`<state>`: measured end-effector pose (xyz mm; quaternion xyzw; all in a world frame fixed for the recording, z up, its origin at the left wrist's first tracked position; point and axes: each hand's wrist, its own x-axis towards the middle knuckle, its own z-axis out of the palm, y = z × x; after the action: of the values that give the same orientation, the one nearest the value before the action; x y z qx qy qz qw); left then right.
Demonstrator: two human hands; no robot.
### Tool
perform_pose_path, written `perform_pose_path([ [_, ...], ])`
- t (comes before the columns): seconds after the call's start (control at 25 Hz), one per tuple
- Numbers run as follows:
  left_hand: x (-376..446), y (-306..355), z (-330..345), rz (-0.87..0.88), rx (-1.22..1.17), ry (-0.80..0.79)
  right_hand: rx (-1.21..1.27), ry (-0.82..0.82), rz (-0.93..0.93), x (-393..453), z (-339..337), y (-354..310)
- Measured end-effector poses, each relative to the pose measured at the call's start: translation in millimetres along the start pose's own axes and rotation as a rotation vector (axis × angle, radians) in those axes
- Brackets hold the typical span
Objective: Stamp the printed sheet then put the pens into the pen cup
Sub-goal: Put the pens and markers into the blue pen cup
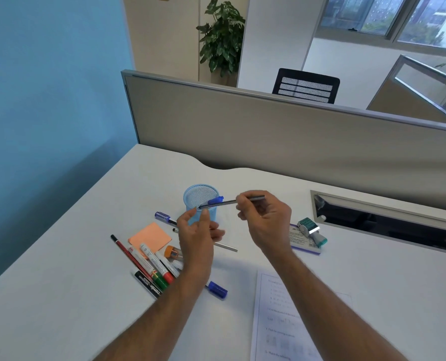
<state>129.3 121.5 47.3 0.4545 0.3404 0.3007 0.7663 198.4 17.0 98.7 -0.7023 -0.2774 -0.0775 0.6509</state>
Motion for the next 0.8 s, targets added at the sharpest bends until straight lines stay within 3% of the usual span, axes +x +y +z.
perform_pose_path([
  [0.12, 2, -12, -18, 0.413, 0.355, -0.032, -0.140, -0.023, -0.060, 17, 9, -5],
  [0.2, 9, -15, -28, 0.677, 0.747, -0.255, -0.264, -0.068, -0.087, 26, 19, -5],
  [0.28, 20, -15, -34, 0.787, 1.247, -0.517, -0.424, -0.146, -0.057, 35, 30, -3],
  [0.36, 29, -19, -36, 0.799, 1.575, -0.619, -0.579, -0.245, 0.006, 42, 40, -2],
  [0.48, 31, -24, -32, 0.807, 1.699, -0.642, -0.691, -0.346, 0.068, 42, 49, 4],
  [0.64, 30, -26, -26, 0.863, 1.723, -0.624, -0.662, -0.379, 0.109, 32, 45, 15],
  [0.8, 29, -28, -27, 0.895, 1.723, -0.673, -0.568, -0.271, 0.105, 21, 33, 13],
])
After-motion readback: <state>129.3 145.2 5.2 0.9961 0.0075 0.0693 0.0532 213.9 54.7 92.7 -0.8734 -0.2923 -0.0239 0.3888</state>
